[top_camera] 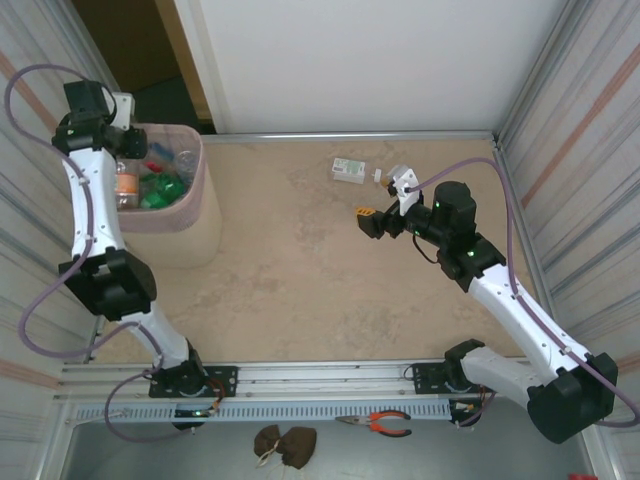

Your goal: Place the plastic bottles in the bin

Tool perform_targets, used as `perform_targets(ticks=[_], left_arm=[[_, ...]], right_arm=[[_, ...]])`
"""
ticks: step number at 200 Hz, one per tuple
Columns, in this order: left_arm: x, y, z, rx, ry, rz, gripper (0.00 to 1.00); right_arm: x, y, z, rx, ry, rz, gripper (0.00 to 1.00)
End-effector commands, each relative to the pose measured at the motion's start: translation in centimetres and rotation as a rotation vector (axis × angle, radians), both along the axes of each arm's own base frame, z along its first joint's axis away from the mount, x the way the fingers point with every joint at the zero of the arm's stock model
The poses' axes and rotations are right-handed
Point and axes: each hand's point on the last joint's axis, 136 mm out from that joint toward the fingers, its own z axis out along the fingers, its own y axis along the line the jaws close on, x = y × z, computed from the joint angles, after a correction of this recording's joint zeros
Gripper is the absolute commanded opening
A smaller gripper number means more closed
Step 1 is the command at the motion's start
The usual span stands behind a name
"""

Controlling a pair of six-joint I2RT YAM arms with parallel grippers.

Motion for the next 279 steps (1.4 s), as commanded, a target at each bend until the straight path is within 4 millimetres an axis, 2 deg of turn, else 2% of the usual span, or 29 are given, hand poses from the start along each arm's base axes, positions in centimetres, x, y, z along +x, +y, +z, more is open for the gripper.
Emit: perform_targets(ticks=[1, 77, 118, 152, 203, 235, 254, 279], left_arm=[[-3.5, -0.2, 0.6, -0.015, 0.042, 0.029, 0.42], [-7.1, -2.0, 1.7, -0.087, 0.012, 0.049, 0.42], [-9.7, -0.9, 1.4, -0.095, 0.009, 0.128, 0.41], [-11.6, 1.0, -0.9, -0.137, 0.029, 0.207, 0.39], [-11.5, 1.9, -4.6, -0.193, 0.070, 0.219, 0.38], [-11.3, 2.1, -6.0, -0.203, 0.096, 0.225, 0.37], [-11.0, 1.9, -5.7, -0.217, 0.087, 0.218, 0.36], [-10.6, 1.4, -3.3, -0.230, 0.022, 0.198, 0.36]], right_arm=[[-0.2, 0.1, 1.7, 0.025, -0.026, 0.015, 0.86], [-0.4, 0.1, 2.0, 0.033, -0.030, 0.024, 0.86], [-0.6, 0.1, 2.1, 0.037, -0.032, 0.030, 0.86], [-0.7, 0.2, 2.2, 0.041, -0.034, 0.033, 0.86], [-0.6, 0.2, 1.9, 0.040, -0.030, 0.031, 0.86], [-0.5, 0.2, 1.7, 0.037, -0.025, 0.029, 0.86], [-0.4, 0.2, 1.7, 0.036, -0.023, 0.030, 0.86], [-0.3, 0.2, 1.8, 0.035, -0.008, 0.024, 0.86]])
